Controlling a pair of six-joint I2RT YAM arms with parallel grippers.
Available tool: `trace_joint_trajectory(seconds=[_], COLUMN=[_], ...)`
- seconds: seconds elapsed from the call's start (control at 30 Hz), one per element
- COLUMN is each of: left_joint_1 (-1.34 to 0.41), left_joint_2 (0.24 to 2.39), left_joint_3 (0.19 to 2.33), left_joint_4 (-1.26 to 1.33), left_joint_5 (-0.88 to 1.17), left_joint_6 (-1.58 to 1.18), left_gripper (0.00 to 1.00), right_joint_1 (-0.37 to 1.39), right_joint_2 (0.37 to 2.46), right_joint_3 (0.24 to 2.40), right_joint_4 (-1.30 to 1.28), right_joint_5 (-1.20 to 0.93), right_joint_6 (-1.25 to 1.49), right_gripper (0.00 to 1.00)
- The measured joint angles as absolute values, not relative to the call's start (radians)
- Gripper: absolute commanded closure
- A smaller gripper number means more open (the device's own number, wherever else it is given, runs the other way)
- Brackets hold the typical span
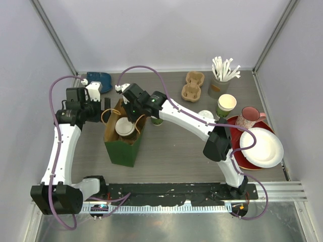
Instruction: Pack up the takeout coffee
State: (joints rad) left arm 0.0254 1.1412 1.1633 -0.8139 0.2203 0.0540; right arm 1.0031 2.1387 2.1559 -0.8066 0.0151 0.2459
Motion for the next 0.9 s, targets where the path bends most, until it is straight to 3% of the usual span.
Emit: trace_joint_trajectory(seconds=[0.2, 0.43, 0.77, 0.9], left_joint_1=[0.025, 0.025, 0.025, 0.025], left_joint_2=[1.114, 1.075, 1.056, 1.056], left_joint_3=[1.279, 1.498, 1.444, 1.433], left_joint_4=[-0.911, -1.014, -1.077, -1.082], left_joint_5=[0.179, 0.229, 0.281, 0.293], left_joint_6=[0.061, 0.036, -0.019, -0.023], left_gripper=[0.05, 0.04, 0.05, 0.05], right_joint_1=[1.001, 0.999, 0.996, 0.991], right_joint_2=[2.139, 2.139, 2.167, 2.172], right_joint_3=[2.156, 2.156, 2.196, 2.197], right_joint_4=[-0.797, -0.789, -0.794, -0.794], right_joint_5=[0.018, 0.030, 0.028, 0.030], right_joint_6=[0.250, 0.250, 0.250, 0.250], right_gripper=[0.99, 0.99, 0.99, 0.88])
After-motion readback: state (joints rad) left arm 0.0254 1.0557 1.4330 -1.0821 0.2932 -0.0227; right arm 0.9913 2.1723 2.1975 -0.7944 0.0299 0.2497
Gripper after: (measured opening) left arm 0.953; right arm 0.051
